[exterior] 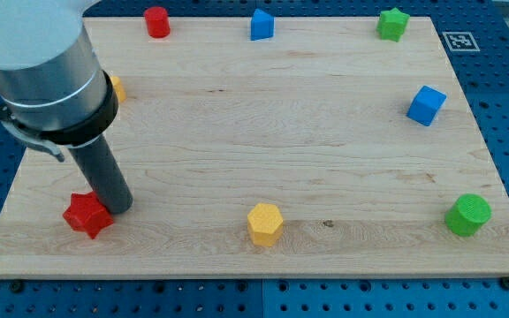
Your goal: Move the arm diagonally to the bottom right of the yellow heart
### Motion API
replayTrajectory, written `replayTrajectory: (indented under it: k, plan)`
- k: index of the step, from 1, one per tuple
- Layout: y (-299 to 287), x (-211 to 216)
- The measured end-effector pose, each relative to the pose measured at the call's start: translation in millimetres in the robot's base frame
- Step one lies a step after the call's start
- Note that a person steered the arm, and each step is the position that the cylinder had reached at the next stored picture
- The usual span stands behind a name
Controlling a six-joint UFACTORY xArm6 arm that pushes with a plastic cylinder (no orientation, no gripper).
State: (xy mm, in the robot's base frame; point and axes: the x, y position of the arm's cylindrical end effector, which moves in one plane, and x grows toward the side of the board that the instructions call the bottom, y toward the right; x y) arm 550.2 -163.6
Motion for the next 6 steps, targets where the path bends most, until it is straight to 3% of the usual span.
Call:
replayTrajectory:
  k: [4,6]
  plan:
    - [-11.9,22.8]
    - [29.3,-69.1]
